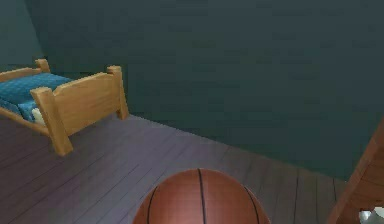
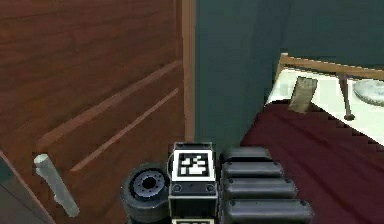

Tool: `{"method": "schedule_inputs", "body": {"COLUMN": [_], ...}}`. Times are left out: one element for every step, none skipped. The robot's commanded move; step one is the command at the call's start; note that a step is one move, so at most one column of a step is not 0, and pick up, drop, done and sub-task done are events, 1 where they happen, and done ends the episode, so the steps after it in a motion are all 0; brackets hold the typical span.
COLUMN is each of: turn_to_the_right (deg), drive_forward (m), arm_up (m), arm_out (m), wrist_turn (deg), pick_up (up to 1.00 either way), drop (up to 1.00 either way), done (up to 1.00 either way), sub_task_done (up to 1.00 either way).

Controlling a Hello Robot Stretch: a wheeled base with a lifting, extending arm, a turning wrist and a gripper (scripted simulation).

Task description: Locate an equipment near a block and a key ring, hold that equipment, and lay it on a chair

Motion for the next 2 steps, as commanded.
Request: {"method": "schedule_inputs", "body": {"turn_to_the_right": [0.0,45.0], "drive_forward": [0.55,0.00], "arm_up": [0.00,0.00], "arm_out": [0.00,0.00], "wrist_turn": [0.0,0.0], "pick_up": [0.00,0.00], "drop": [0.00,0.00], "done": [0.00,0.00], "sub_task_done": [0.00,0.00]}}
